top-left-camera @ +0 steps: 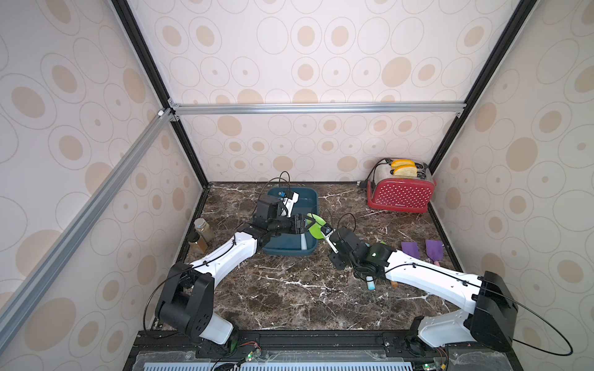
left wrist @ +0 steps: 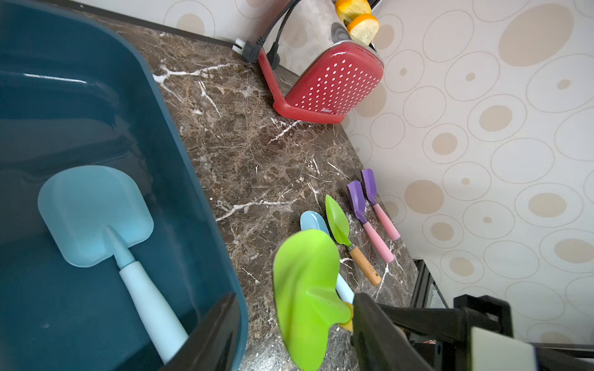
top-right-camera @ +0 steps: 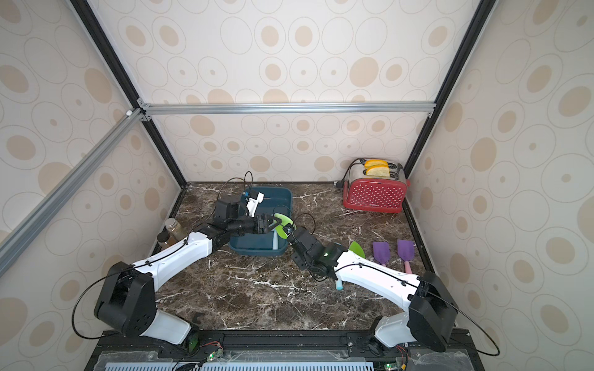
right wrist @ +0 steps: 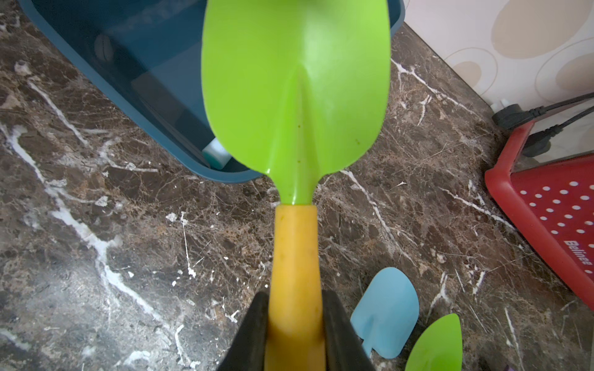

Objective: Put the shovel into the storage box
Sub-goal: Pick up the shovel from the center of the board.

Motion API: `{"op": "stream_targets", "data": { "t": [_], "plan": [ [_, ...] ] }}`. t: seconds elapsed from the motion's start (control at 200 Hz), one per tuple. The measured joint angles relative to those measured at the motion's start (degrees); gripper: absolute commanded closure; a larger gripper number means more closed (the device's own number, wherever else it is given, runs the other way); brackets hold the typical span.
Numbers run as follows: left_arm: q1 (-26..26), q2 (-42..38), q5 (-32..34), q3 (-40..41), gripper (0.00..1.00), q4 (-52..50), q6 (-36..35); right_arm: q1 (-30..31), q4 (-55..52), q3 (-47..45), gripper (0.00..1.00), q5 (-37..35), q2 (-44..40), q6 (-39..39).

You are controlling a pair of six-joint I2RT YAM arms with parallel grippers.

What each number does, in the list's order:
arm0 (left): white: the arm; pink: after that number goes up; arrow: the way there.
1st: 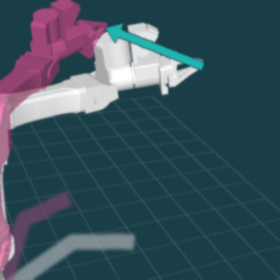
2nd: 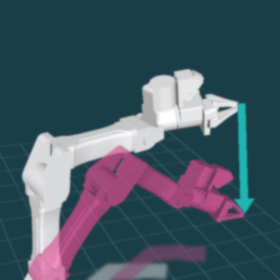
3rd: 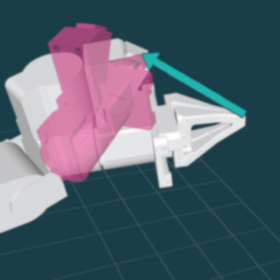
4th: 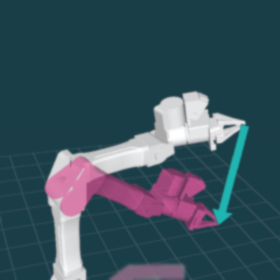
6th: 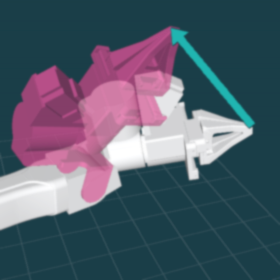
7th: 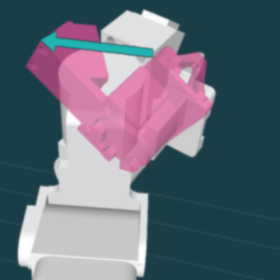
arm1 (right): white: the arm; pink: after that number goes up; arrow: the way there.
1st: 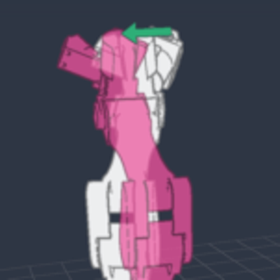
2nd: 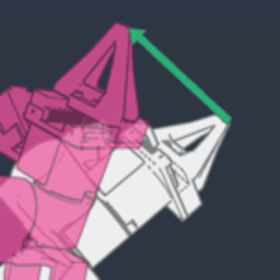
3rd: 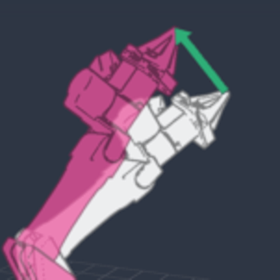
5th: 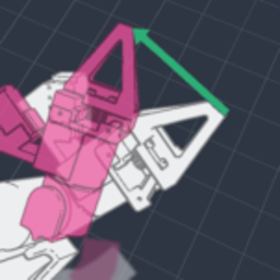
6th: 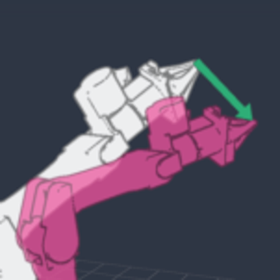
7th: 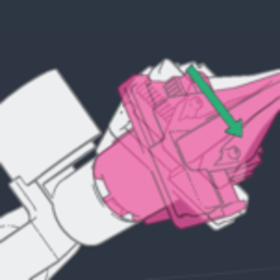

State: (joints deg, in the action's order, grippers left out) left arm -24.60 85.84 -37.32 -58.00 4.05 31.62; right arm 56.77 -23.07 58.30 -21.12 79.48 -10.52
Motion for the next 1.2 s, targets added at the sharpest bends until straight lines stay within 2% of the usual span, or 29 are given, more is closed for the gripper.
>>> {"op": "stream_targets", "data": {
  "t": [0.371,0.421,0.491,0.586,0.616,0.676,0.992,1.197],
  "plan": [
    [-0.22,1.79,-2.05,0.79,1.0,5.49,4.35,-0.09,0.15,1.42,0.89,0.52,0.09,0.68],
    [-0.26,1.75,-2.99,0.79,1.0,6.99,5.92,-0.35,0.22,1.42,0.87,0.5,0.5,0.42],
    [-0.28,1.88,-3.06,0.81,1.0,7.82,6.51,-0.48,0.59,1.44,0.79,0.42,0.7,0.44],
    [-0.24,2.08,-3.23,0.87,1.0,8.33,6.86,-0.5,0.66,1.44,0.55,0.55,0.7,0.79],
    [-0.31,2.12,-2.84,0.87,1.0,8.37,6.64,-0.44,1.05,1.44,0.43,0.61,0.68,1.05],
    [-0.33,2.38,-2.54,0.9,1.0,8.28,6.43,-0.31,1.95,1.44,0.33,0.68,0.48,1.18],
    [-0.31,4.9,-0.66,0.31,1.0,4.52,2.86,-0.22,4.26,0.52,0.3,-0.35,-6.91,1.46],
    [2.14,6.75,0.74,-7.85,1.0,-6.51,-5.01,-0.24,1.92,-5.09,0.28,-4.66,-15.17,0.2]
  ]
}}
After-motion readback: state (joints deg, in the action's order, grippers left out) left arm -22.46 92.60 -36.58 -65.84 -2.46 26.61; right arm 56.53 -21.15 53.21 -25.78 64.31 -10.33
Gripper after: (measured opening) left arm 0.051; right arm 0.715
